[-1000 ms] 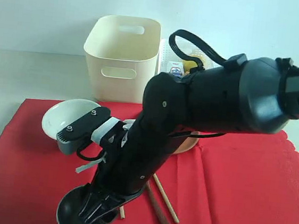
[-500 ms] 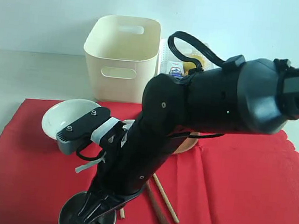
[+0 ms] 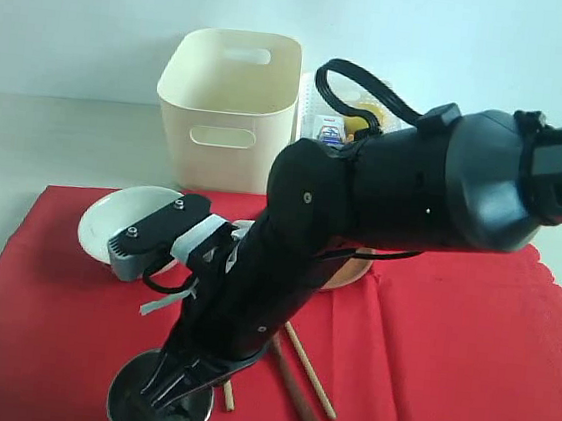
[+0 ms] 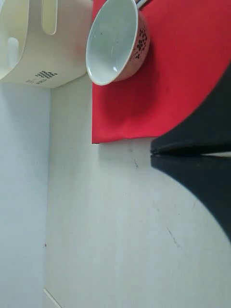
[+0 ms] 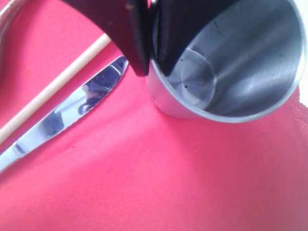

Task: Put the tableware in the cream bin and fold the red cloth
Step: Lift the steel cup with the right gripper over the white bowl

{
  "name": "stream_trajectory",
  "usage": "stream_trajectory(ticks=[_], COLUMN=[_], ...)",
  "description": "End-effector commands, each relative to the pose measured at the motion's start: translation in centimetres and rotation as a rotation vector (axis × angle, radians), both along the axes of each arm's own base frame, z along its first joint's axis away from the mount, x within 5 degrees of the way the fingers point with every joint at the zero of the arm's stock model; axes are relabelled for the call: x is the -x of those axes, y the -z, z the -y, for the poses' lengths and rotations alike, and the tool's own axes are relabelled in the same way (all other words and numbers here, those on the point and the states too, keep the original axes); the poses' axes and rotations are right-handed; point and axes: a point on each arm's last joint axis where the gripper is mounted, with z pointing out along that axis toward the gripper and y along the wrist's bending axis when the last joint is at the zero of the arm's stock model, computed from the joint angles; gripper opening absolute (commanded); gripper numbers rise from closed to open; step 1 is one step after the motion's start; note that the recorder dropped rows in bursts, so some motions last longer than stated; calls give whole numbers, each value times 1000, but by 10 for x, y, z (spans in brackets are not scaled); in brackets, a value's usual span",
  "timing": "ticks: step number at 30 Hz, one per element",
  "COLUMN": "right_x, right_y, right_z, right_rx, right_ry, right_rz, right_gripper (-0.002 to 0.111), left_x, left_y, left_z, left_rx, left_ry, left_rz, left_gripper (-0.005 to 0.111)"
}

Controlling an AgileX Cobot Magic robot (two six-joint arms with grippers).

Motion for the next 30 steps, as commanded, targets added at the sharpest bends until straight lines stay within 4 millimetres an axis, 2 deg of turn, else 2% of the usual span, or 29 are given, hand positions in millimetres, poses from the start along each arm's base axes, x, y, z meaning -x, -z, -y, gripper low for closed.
stream_trajectory(ticks=[1,17,22,30], right_x=[1,12,12,7], right_y=[-14,-95,-110,-114], right_z=[1,17,20,20], right_rx=[-40,-218,-269,-285], right_ry=[14,11,24,22], right_rz=[27,203,269,352], right_gripper=[0,0,0,0], left_x=[0,0,0,0], left_y=[-1,-1,-1,-1], left_z=[0,0,0,0], left_rx=[1,1,1,1], left_ry=[1,1,1,1], left_rz=[16,16,16,16], left_gripper=[0,0,0,0])
